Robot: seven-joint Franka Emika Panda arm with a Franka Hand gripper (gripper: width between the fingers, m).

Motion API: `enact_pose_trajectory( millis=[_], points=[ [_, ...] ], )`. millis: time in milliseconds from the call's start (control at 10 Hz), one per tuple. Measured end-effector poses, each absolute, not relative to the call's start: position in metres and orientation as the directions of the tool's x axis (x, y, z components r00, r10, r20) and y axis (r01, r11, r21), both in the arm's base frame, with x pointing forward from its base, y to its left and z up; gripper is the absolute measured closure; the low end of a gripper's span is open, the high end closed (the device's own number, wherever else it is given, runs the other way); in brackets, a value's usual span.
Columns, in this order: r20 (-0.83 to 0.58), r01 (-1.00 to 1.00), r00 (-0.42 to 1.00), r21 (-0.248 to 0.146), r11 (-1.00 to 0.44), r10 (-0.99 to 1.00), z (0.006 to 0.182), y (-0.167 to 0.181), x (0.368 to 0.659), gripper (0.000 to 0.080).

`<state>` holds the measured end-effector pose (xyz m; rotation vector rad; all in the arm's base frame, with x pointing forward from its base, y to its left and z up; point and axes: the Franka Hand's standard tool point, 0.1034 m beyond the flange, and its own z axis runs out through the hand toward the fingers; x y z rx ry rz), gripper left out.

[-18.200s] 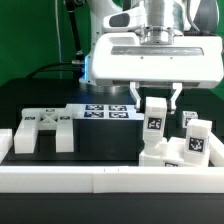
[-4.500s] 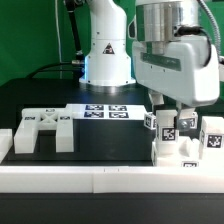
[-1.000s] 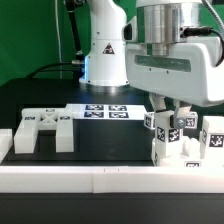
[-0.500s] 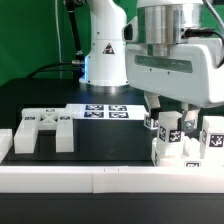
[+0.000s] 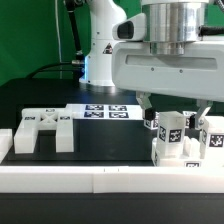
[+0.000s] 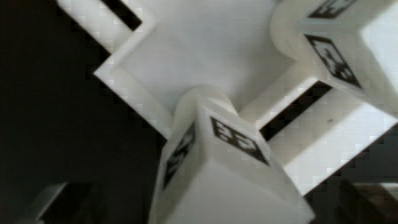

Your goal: Assemble chair

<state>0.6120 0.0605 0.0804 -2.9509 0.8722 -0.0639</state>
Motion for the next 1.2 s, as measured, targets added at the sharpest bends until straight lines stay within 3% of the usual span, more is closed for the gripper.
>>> enact_pose_trajectory(
  millis=[400, 1000, 1200],
  points=[
    [0.042, -0.257, 0.965, -0.050, -0.965, -0.259, 0.0780, 0.0582, 0.6112, 0.0151],
    [0.053, 0.068, 0.996, -0.018, -0.998, 0.067, 0.0779, 0.0558, 0.6112, 0.0151],
    [0.053, 0.057, 0.997, -0.019, -0.998, 0.056, 0.0779, 0.0553, 0.6112, 0.0388]
  ],
)
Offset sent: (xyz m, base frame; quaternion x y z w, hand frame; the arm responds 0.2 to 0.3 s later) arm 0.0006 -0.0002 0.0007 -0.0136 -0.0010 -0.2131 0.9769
